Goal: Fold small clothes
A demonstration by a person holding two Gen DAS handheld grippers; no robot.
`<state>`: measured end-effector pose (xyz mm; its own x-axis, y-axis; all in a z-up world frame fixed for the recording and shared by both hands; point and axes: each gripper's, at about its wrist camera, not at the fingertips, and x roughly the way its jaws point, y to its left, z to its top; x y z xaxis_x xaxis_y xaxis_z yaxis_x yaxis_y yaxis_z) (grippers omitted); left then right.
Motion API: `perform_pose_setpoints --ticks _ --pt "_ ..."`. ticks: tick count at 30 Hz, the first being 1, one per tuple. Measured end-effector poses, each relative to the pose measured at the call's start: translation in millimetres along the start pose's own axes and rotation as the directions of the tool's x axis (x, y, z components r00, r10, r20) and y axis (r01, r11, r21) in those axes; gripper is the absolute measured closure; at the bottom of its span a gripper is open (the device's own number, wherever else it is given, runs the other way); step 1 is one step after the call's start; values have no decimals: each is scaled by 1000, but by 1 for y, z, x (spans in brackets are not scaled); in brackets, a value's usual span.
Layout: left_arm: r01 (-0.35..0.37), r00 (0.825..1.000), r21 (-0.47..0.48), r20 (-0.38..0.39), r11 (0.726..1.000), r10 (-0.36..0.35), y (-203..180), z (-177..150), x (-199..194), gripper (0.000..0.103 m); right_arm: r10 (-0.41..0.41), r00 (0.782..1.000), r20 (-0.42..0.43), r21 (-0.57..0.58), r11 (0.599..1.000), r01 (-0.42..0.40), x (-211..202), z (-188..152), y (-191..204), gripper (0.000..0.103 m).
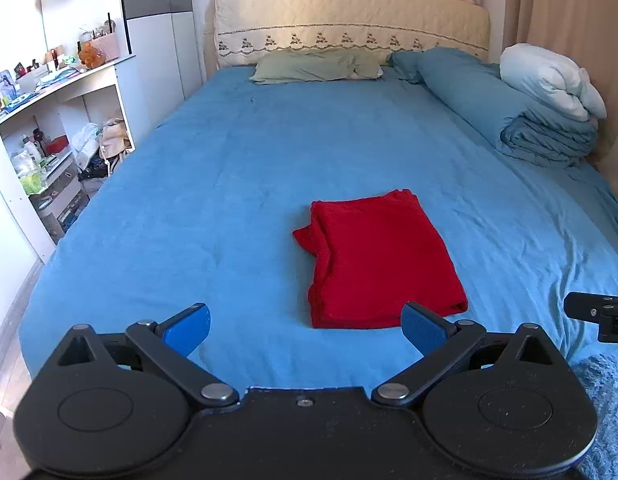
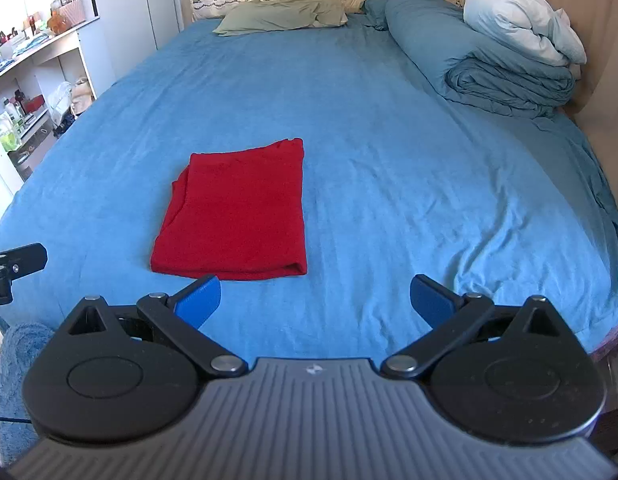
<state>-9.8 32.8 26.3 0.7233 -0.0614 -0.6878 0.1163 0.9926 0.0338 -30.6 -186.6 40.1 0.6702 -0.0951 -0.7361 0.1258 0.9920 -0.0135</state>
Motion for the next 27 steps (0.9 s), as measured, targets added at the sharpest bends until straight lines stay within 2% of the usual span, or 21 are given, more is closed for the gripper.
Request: perform_pose_setpoints --ticks 27 --pt "10 1000 14 13 1000 -10 -3 0 -5 0 8 1000 -10 5 1000 -8 3 1 -9 0"
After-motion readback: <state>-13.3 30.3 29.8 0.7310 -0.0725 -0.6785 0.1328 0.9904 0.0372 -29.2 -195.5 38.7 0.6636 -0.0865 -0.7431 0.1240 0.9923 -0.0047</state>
